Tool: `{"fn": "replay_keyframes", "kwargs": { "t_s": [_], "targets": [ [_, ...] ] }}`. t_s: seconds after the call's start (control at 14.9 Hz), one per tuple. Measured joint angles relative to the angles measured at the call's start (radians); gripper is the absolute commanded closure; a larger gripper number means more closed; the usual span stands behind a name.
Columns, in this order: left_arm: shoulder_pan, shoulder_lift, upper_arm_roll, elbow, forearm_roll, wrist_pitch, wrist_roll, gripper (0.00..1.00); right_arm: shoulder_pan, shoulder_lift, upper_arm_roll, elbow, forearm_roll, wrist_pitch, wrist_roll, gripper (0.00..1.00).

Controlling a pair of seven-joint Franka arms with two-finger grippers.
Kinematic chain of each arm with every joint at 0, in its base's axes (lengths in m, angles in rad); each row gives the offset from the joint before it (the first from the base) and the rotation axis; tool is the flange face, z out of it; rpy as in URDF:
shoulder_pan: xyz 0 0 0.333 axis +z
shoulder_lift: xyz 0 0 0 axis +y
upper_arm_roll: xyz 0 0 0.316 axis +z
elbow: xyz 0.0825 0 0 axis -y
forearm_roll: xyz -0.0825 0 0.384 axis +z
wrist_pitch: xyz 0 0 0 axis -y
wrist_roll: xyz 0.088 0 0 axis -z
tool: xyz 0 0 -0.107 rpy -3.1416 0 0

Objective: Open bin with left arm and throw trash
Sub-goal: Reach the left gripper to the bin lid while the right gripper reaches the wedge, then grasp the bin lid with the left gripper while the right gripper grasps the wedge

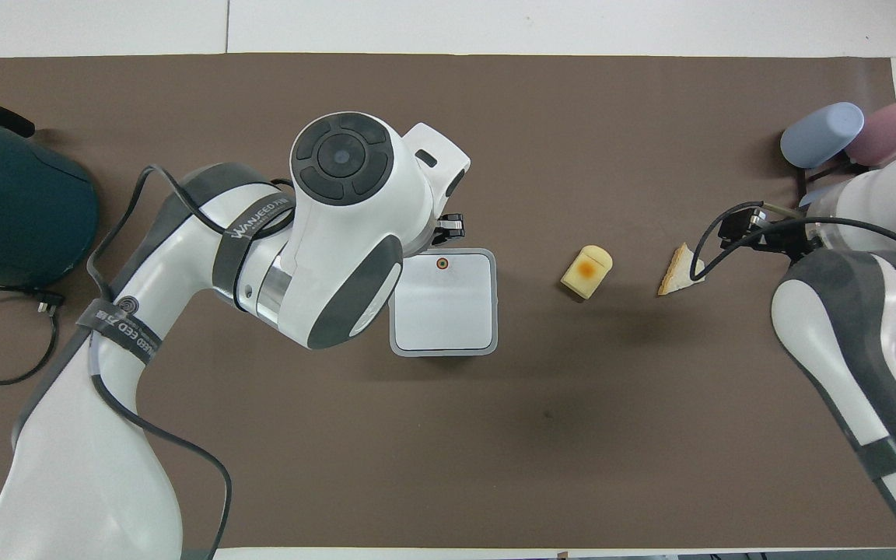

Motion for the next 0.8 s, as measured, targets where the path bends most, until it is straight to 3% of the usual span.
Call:
{"fn": "replay_keyframes", "kwargs": {
  "t_s": [0.27, 0.47, 0.8],
  "targets": [
    [-0.018, 0.012, 0.000, -0.030, 0.002, 0.052, 0.000, 1.00, 0.068, 0.050, 0.002, -0.076, 0.001, 0.144, 0.211, 0.00],
    [-0.025, 0.012, 0.000, -0.035, 0.002, 0.052, 0.000, 1.00, 0.120, 0.077, 0.004, -0.087, 0.001, 0.175, 0.308, 0.00],
    [-0.041, 0.012, -0.001, -0.043, 0.002, 0.050, 0.000, 1.00, 0.102, 0.145, -0.003, -0.090, 0.001, 0.192, 0.356, 0.00]
  ]
}}
